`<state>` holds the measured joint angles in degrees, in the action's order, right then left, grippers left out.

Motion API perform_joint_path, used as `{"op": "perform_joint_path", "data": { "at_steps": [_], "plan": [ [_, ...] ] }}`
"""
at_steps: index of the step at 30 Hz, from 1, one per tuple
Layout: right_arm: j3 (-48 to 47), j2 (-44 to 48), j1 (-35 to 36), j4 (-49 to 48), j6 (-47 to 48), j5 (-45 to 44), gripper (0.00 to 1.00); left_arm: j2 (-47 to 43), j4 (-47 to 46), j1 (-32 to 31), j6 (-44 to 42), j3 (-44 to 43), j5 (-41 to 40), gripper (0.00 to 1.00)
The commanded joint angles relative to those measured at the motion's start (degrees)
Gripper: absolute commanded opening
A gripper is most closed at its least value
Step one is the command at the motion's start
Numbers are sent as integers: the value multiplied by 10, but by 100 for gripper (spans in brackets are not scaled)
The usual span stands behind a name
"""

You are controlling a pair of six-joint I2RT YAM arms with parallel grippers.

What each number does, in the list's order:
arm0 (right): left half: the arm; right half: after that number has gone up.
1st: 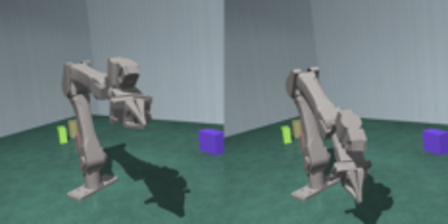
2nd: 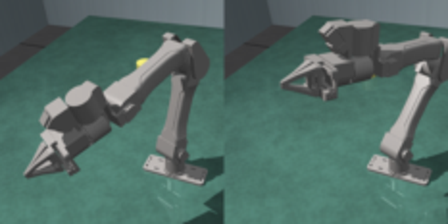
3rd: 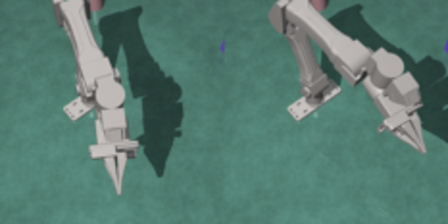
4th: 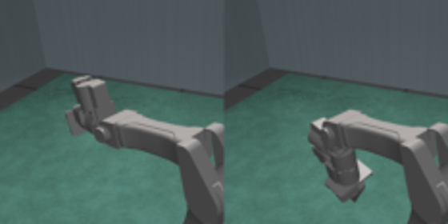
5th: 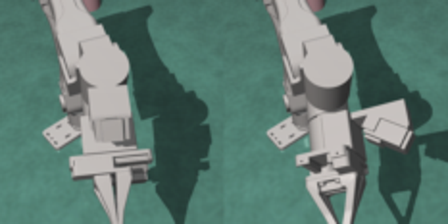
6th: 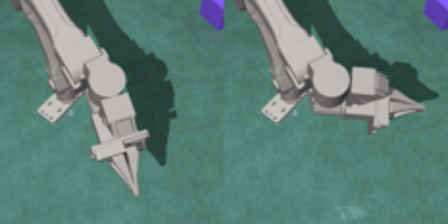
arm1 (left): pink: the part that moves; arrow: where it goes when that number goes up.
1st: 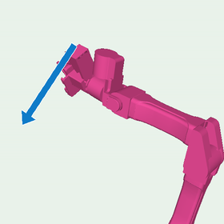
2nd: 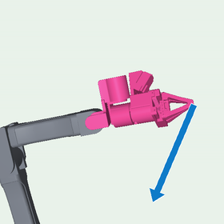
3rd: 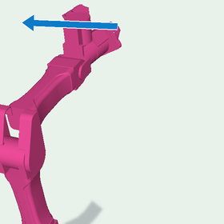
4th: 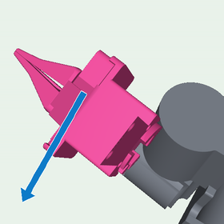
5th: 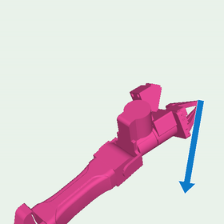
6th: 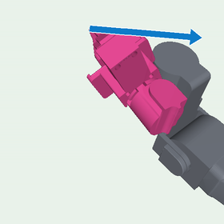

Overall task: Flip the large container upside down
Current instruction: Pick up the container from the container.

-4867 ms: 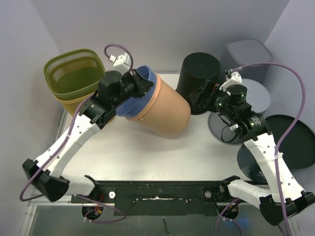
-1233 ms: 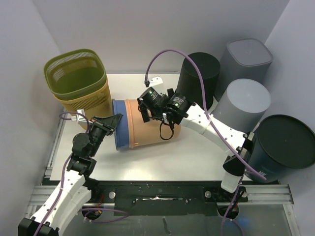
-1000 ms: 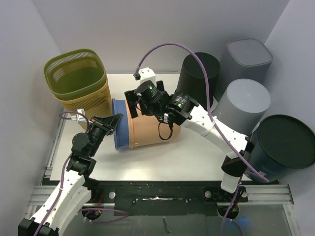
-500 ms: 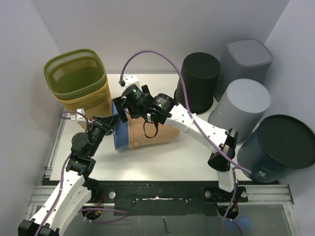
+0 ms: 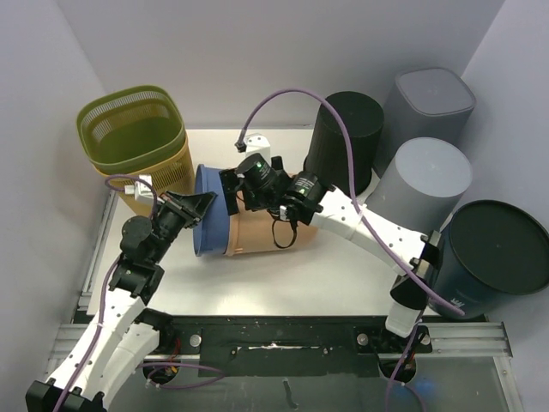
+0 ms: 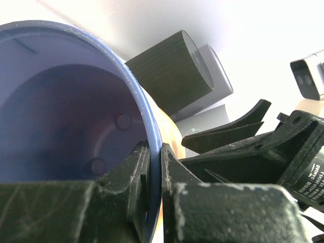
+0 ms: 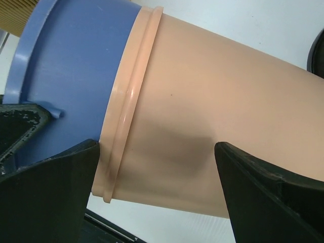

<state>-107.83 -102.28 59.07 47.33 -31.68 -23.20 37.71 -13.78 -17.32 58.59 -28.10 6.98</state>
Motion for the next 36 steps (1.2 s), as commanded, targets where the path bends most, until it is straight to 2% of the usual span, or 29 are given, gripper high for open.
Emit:
{"op": "perform_joint_path", "data": {
  "at_steps": [1,9,14,17,25,31,36],
  "plan": [
    [58,25,-34,66,-5,-46,99,-5,-119,1,-47,-123,30,0],
    [77,50,-54,76,-11,-63,99,39,-111,1,-100,-236,67,0],
    [91,72,-69,66,-14,-64,99,88,-28,-3,-200,-366,82,0],
    [104,91,-78,52,-16,-47,99,114,-8,-3,-236,-413,94,0],
    [155,173,-106,30,-47,-23,99,147,-12,-3,-292,-473,143,0],
    [227,237,-133,24,-76,-8,98,162,-26,-3,-289,-476,164,0],
    [226,251,-134,41,-83,-20,98,166,-22,-4,-292,-479,168,0]
  ]
}}
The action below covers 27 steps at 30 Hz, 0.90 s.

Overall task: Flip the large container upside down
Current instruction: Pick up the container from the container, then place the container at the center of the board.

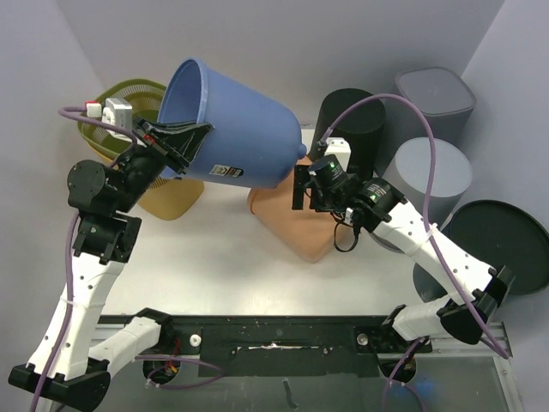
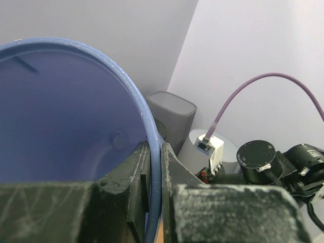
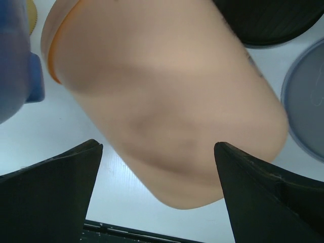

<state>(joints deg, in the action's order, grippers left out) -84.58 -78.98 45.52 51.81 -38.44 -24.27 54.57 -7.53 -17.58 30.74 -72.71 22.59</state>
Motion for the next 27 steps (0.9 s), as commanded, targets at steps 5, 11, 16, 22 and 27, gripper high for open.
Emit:
{"op": "perform_joint_path", "data": {
  "at_steps": [5,11,16,22,27],
  "plan": [
    [-23,21,2,-13,-2,-9,100,-2,-65,-1,-27,-38,37,0],
    [-30,29,-2,-28,14,-11,99,-19,-45,-1,-55,-39,40,0],
    [-26,44,-17,-46,20,14,99,-13,-78,-1,-41,-41,39,0],
    [-10,61,-27,-39,14,28,99,-11,-100,-1,-34,-51,34,0],
    [-6,69,-42,-38,12,48,99,-25,-86,-1,-52,-57,-10,0]
  ]
}}
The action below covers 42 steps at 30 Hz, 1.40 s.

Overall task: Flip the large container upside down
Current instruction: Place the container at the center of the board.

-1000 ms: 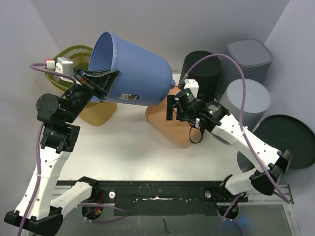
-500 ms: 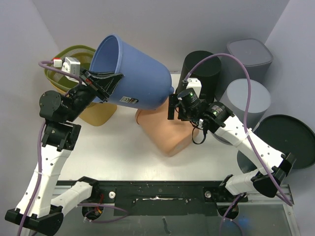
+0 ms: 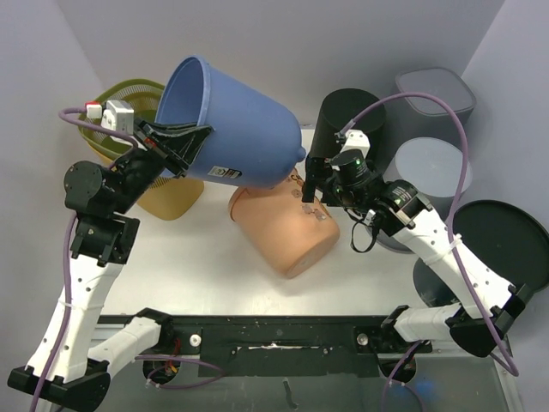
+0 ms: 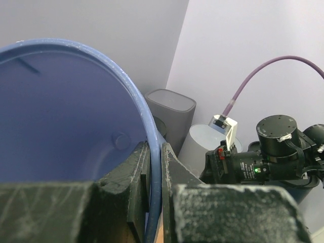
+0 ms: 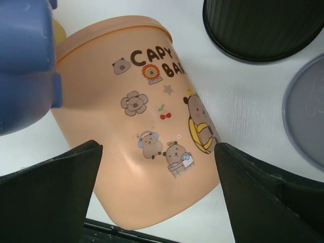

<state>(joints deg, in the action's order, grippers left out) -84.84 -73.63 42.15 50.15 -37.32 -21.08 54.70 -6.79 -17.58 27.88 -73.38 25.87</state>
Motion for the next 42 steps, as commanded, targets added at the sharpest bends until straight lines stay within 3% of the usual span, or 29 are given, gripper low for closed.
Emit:
{"op": "perform_joint_path", "data": {
  "at_steps": [1,5,9,18,25,35,42],
  "plan": [
    [-12,8,-9,-20,2,16,99,-32,-87,-1,-30,-50,-66,0],
    [-51,-30,-8,-6,6,14,99,-38,-62,-1,-52,-60,-110,0],
    [-71,-45,-10,-12,-1,-6,98,-21,-92,-1,-29,-61,-98,0],
    [-31,32,-39,-56,3,4,98,44,-228,-1,50,-61,-61,0],
    [-55,98,-50,-47,35,-18,98,100,-338,-7,159,-43,-29,0],
    [-139,121,-56,-3,59,-65,98,136,-340,-124,139,-29,-30,0],
    [-136,110,-58,12,54,-68,98,170,-418,-155,219,24,-25,0]
  ]
}}
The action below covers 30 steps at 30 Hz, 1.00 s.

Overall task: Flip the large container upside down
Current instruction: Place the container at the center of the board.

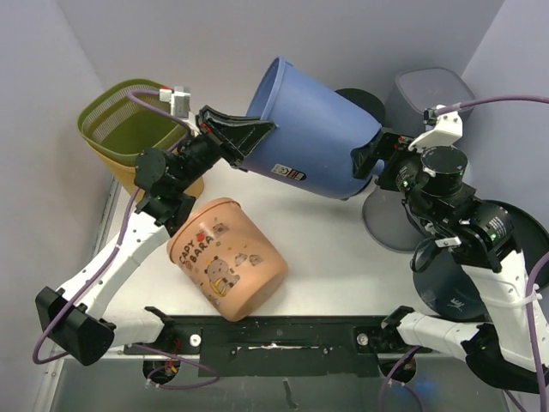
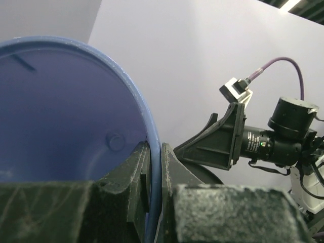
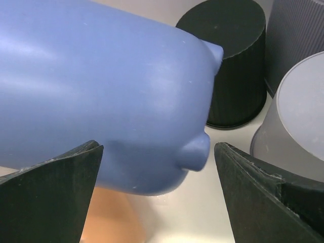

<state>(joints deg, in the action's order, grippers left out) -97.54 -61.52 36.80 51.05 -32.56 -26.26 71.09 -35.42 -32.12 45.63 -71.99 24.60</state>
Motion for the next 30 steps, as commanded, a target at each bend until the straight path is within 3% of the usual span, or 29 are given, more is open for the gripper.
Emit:
{"op": "perform_joint_path", "data": {
  "at_steps": [1,13,30],
  "plan": [
    [-8,-13,-4,6,7,-14,98,9,-134,-14,44,16,-14,0],
    [-10,-17,-14,28,9,-23,98,60,-218,-27,123,85,2,0],
    [24,-42,-32,88,-11,14,98,78,-156,-16,131,175,31,0]
  ]
}}
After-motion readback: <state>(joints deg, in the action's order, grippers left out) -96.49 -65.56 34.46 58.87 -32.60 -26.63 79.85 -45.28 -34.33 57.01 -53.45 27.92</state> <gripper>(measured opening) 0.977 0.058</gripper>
